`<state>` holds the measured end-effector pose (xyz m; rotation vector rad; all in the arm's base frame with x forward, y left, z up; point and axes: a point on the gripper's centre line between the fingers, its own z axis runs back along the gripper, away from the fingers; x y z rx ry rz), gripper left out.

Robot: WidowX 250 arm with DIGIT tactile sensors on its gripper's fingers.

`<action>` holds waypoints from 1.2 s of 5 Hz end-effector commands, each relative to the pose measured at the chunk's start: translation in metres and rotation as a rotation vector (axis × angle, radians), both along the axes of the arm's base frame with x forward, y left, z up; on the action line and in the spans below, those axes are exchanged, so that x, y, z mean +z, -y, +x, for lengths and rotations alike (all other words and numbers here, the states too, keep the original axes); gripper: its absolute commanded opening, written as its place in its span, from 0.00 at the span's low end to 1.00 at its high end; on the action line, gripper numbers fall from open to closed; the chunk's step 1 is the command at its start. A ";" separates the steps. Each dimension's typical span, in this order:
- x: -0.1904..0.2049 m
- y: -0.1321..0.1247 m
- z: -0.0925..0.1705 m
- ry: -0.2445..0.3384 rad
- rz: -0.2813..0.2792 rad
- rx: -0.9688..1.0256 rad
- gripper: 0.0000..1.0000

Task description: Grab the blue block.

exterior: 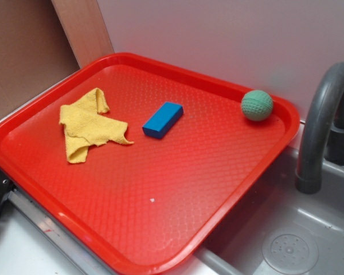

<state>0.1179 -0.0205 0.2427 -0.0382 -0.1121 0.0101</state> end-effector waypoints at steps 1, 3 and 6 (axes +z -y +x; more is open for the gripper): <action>0.000 0.000 0.000 0.000 0.000 0.000 1.00; 0.004 0.028 0.030 0.038 -0.097 0.050 1.00; -0.069 0.049 0.140 -0.031 -0.178 0.180 1.00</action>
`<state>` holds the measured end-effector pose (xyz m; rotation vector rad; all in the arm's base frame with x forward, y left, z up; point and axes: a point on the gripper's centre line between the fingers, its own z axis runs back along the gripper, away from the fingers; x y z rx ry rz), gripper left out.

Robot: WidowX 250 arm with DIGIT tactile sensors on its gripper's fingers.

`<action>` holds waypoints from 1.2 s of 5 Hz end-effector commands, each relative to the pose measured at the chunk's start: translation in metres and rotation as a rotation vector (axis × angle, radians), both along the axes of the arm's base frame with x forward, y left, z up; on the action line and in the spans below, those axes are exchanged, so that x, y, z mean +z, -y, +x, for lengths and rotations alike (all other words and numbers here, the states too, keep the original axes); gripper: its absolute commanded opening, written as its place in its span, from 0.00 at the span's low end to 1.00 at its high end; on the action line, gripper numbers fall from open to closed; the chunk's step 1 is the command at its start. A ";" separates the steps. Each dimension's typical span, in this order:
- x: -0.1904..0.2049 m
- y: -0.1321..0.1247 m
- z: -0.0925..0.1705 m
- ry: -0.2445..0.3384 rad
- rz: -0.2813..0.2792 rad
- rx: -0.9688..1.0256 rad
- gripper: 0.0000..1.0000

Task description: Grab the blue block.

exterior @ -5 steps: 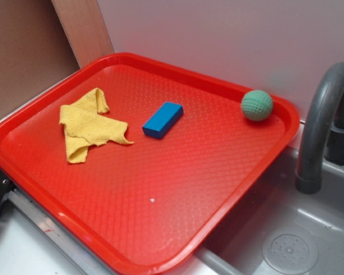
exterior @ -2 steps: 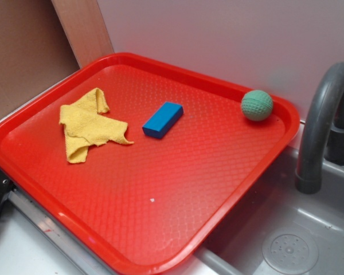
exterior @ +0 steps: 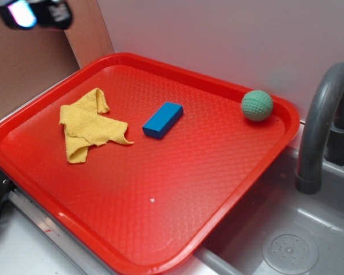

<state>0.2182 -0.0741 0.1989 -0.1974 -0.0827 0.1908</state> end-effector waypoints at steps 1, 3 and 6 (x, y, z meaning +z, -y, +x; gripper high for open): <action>-0.068 0.000 0.066 -0.004 -0.023 -0.047 1.00; -0.133 0.039 0.072 -0.033 -0.040 -0.210 1.00; -0.164 0.061 0.061 -0.138 0.008 -0.200 1.00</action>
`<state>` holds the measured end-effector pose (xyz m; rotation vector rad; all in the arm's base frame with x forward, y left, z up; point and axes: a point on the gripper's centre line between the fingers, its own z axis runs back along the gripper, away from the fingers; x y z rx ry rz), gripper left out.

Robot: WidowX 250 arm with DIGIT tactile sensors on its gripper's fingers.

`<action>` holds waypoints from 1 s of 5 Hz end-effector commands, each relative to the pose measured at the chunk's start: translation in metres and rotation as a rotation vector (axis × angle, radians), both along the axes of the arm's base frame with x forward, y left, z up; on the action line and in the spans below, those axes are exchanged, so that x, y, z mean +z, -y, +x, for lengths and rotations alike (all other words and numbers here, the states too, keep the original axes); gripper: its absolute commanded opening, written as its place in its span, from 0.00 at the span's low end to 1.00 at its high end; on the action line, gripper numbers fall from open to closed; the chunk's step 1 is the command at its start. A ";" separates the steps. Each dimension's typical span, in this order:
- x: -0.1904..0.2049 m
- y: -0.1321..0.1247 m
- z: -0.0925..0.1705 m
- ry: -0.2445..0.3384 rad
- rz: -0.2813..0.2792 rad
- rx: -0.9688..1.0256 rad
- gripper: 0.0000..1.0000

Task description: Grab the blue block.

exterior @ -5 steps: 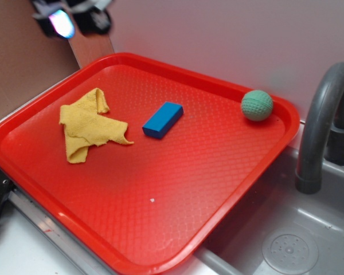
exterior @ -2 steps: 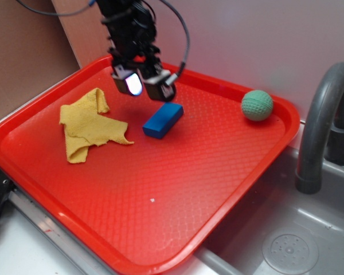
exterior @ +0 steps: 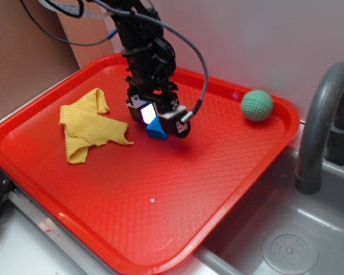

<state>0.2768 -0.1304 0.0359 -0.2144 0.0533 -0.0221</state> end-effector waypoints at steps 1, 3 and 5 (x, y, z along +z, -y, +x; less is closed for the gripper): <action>-0.012 -0.001 -0.001 -0.057 0.082 0.049 0.38; 0.047 -0.012 -0.017 0.021 0.271 0.038 0.00; 0.146 -0.054 -0.046 0.122 0.191 -0.069 0.00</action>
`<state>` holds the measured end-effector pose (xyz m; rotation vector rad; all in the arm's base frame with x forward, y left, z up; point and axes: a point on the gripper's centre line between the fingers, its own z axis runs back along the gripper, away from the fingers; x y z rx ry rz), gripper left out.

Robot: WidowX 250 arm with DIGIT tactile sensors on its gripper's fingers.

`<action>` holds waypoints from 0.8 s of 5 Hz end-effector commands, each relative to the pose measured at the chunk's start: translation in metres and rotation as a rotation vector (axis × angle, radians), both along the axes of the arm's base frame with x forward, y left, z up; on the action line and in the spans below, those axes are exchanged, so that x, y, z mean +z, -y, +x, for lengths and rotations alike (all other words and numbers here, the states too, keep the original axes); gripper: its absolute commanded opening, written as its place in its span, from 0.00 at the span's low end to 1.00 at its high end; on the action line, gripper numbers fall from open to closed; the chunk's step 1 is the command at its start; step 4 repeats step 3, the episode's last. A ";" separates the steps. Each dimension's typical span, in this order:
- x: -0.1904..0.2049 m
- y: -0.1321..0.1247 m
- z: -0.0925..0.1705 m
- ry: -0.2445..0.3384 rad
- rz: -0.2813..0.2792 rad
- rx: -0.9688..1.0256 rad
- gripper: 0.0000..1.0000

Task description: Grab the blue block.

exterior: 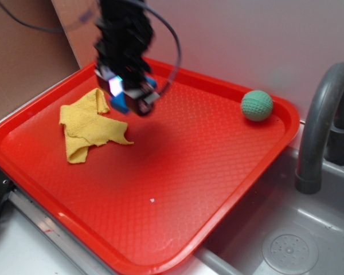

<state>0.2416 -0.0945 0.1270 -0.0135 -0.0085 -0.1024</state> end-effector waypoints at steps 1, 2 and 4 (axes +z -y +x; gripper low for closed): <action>0.103 -0.041 -0.038 0.054 -0.071 0.110 0.00; 0.100 -0.058 -0.038 0.062 -0.134 0.215 0.00; 0.084 -0.071 -0.019 0.084 -0.136 0.160 0.00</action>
